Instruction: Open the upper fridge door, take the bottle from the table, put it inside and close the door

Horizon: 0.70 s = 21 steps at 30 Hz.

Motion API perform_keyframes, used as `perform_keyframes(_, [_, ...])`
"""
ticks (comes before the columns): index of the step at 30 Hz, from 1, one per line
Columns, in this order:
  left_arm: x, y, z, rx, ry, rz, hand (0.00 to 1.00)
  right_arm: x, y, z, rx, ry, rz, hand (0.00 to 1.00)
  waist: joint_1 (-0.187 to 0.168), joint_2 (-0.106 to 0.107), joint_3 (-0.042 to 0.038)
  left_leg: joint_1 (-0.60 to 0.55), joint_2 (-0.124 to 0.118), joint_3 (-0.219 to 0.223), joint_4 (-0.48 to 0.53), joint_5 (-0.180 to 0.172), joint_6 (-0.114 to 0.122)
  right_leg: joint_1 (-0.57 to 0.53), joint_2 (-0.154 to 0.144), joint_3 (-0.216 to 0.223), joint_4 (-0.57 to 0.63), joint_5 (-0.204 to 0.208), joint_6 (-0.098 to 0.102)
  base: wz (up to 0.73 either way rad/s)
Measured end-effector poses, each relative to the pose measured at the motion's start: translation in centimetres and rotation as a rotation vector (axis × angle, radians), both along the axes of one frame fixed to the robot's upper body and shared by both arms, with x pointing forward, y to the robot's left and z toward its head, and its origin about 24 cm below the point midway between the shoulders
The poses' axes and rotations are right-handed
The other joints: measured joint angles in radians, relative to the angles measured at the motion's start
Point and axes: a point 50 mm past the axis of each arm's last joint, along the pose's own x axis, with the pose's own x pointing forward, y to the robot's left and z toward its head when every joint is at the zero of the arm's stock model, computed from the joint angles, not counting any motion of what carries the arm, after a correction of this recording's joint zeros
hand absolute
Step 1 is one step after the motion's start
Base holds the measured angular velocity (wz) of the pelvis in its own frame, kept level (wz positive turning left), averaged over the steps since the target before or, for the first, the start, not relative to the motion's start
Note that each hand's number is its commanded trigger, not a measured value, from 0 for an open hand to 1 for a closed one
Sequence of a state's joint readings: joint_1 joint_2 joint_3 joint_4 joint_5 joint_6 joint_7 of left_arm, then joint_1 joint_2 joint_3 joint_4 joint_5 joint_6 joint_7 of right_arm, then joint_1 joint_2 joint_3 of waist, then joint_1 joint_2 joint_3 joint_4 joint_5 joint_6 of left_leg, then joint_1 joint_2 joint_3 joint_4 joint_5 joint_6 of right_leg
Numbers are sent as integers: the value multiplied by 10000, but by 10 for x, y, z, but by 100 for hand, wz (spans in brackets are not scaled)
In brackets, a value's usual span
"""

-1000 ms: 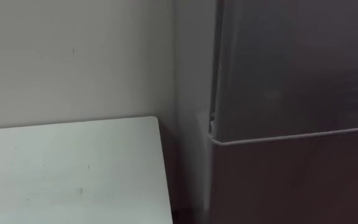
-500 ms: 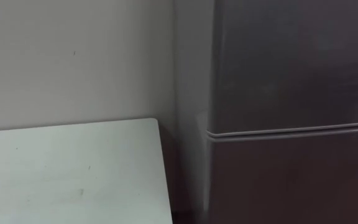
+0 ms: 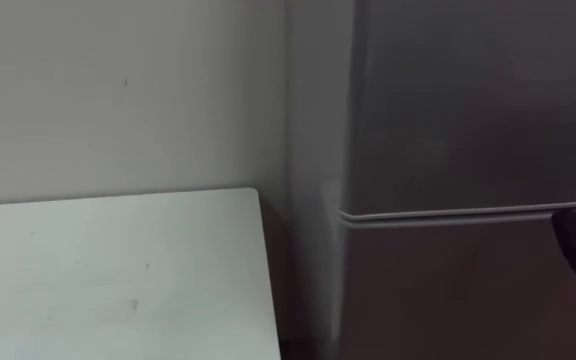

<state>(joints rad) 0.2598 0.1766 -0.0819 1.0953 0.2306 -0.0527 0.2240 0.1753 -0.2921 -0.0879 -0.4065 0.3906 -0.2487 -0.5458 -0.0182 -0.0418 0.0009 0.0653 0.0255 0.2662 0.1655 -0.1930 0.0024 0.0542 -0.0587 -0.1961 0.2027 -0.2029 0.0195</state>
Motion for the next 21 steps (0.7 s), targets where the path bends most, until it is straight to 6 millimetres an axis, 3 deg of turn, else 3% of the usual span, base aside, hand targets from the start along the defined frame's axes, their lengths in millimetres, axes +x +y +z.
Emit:
perform_keyframes(8, [4,1,1,59,-129,-169,0,4,2,-10,-354,527,512,0,308,-127,56,-37,8,-15,0,-1,-1,28,2,-22,-8,7,-10,0])
perform_keyframes(21, [0,11,3,218,236,-333,0,17,-1,-24,-2097,1386,-131,0,277,-171,78,0,15,-108,82,-2,4,176,9,-83,-174,108,-15,1])
